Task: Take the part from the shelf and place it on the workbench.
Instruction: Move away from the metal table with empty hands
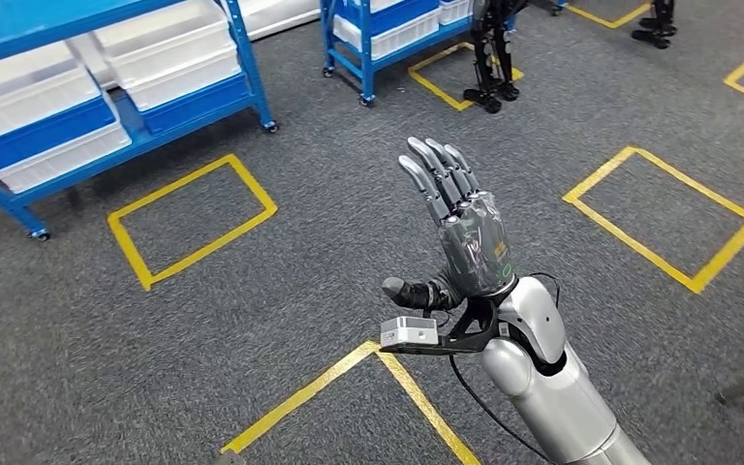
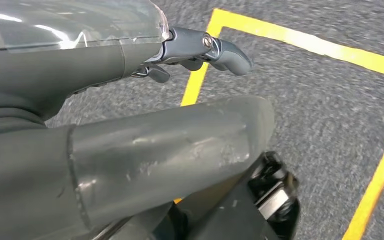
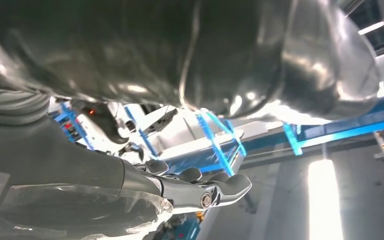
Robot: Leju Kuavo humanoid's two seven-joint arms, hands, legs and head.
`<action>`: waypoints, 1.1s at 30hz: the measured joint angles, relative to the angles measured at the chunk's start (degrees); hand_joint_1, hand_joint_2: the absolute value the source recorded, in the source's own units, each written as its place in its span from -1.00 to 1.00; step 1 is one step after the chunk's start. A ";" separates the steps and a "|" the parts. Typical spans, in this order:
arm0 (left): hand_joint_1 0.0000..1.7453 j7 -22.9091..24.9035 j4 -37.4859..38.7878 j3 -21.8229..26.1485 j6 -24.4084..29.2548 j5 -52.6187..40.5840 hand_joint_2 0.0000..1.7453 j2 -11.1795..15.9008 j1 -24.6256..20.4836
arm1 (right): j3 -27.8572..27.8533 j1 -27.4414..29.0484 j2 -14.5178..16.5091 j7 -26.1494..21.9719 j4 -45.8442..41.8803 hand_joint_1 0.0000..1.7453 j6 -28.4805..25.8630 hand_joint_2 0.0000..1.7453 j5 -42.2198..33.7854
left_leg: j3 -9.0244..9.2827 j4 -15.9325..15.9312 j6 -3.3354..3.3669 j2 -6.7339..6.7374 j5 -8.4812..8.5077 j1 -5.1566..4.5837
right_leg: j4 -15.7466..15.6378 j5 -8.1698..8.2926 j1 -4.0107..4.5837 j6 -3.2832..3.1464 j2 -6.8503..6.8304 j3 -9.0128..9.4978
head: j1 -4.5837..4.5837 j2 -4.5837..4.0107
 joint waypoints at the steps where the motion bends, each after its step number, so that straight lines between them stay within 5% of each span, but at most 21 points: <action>1: -1.00 -0.01 0.00 0.00 0.00 0.02 -1.00 0.02 0.04 | 0.00 -0.01 0.00 0.00 0.02 -1.00 -0.01 -1.00 0.00 | 2.12 -3.99 0.12 0.71 2.02 -0.03 | 0.00 -0.18 0.02 0.11 -0.64 0.23 | 0.00 0.00; 4: -1.00 -0.11 0.00 0.00 0.00 0.15 -1.00 0.07 -0.13 | -0.01 -0.03 -0.02 0.00 0.02 -1.00 -0.09 -1.00 0.00 | 6.74 -12.78 1.01 3.12 4.43 -0.84 | -0.01 -0.68 0.41 0.78 -2.18 0.69 | 0.02 0.00; 7: -1.00 -0.37 0.00 0.00 -0.01 0.19 -1.00 0.16 0.06 | -0.03 0.02 -0.02 -0.03 0.21 -1.00 -0.15 -1.00 -0.06 | 6.88 -13.63 2.02 1.81 4.46 -1.03 | -0.11 -1.02 0.46 1.64 -3.11 1.04 | 0.02 0.00; 9: -1.00 -0.49 0.00 0.01 -0.03 0.20 -1.00 0.25 0.12 | -0.10 0.09 -0.02 -0.05 0.54 -1.00 -0.21 -1.00 -0.15 | 7.31 -14.32 2.75 0.78 4.81 -0.73 | 2.00 -2.65 0.22 2.11 -1.03 0.35 | 0.04 0.00; 11: -1.00 -0.54 0.00 0.01 -0.07 0.21 -1.00 0.29 -0.05 | -0.21 0.38 -0.04 -0.06 1.14 -1.00 -0.28 -1.00 -0.21 | 7.48 -14.58 3.19 -0.25 5.00 -0.60 | 8.46 -5.95 0.03 2.30 1.86 -2.82 | 0.07 0.00; 13: -1.00 -0.55 0.00 0.01 -0.10 0.21 -1.00 0.31 -0.14 | -0.31 0.95 -0.08 -0.07 1.97 -1.00 -0.30 -1.00 -0.25 | 7.47 -14.53 3.34 -1.54 5.02 -0.65 | 15.01 -7.86 0.01 2.40 2.75 -6.50 | 0.07 0.00; 15: -1.00 -0.55 0.00 0.01 -0.15 0.20 -1.00 0.32 -0.03 | -0.50 1.36 -0.11 -0.07 2.74 -1.00 -0.30 -1.00 -0.26 | 7.51 -14.38 3.37 -2.93 4.99 -0.65 | 14.82 -5.81 -0.02 2.37 2.95 -7.22 | 0.08 0.00; 18: -1.00 -0.55 0.00 0.00 -0.17 0.19 -1.00 0.32 0.04 | -0.96 1.39 -0.17 -0.07 3.49 -1.00 -0.40 -1.00 -0.31 | 7.29 -13.67 2.89 -4.94 4.69 -0.69 | 4.49 -0.20 -0.28 2.00 4.98 -3.11 | 0.06 0.00; 20: -1.00 -0.55 0.00 0.00 -0.17 0.19 -1.00 0.34 -0.01 | -1.20 1.41 -0.18 -0.07 3.92 -1.00 -0.50 -1.00 -0.36 | 6.88 -13.39 2.16 -6.03 4.64 -0.65 | 1.01 0.67 -0.26 1.66 6.10 -1.65 | 0.06 0.00; 22: -1.00 -0.55 0.00 0.00 -0.17 0.18 -1.00 0.42 0.11 | -1.39 1.44 -0.17 -0.07 4.40 -1.00 -0.55 -1.00 -0.37 | 6.58 -13.42 1.42 -6.78 4.77 -0.47 | 0.59 0.87 -0.17 1.11 5.21 -1.46 | 0.07 0.00; 24: -1.00 -0.55 0.00 0.00 -0.19 0.16 -1.00 0.52 0.33 | -1.52 1.43 -0.13 -0.07 4.88 -1.00 -0.56 -1.00 -0.31 | 5.79 -11.75 0.93 -5.02 3.68 -0.54 | 0.12 1.14 -0.25 0.41 4.05 -1.18 | 0.06 0.00; 26: -1.00 -0.55 0.00 0.00 -0.22 0.13 -1.00 0.55 0.26 | -1.60 1.54 -0.09 -0.07 5.39 -1.00 -0.57 -1.00 -0.17 | 3.13 -5.97 0.54 -1.97 0.46 -0.52 | -0.09 1.19 -0.07 -0.07 2.79 -1.06 | 0.05 0.00; 28: -1.00 -0.55 0.00 0.00 -0.25 0.10 -1.00 0.55 0.13 | -1.70 1.79 -0.10 -0.07 6.06 -1.00 -0.55 -1.00 -0.05 | -0.03 0.70 0.22 -0.75 -2.35 -0.29 | -0.07 1.09 0.22 -0.30 1.37 -1.09 | 0.04 0.00; 29: -1.00 -0.55 0.00 0.00 -0.26 0.07 -1.00 0.55 0.16 | -1.75 1.93 -0.11 -0.07 6.45 -1.00 -0.49 -1.00 0.01 | -0.60 1.99 0.16 -0.52 -2.48 -0.24 | -0.06 1.02 0.30 -0.35 0.64 -1.10 | 0.04 0.00; 30: -1.00 -0.55 0.00 0.00 -0.28 0.04 -1.00 0.56 0.21 | -1.80 2.02 -0.11 -0.05 6.88 -1.00 -0.28 -1.00 0.10 | 0.01 0.99 0.18 -0.29 -1.54 -0.22 | -0.05 0.96 0.36 -0.34 -0.05 -1.08 | 0.03 0.00; 33: -1.00 -0.55 0.00 0.00 -0.38 -0.02 -1.00 0.58 0.13 | -1.98 2.14 -0.10 0.09 8.67 -1.00 0.69 -1.00 0.74 | 5.98 -9.86 0.83 2.16 2.94 -0.60 | -0.05 0.66 0.61 0.00 -1.90 -0.77 | 0.04 0.00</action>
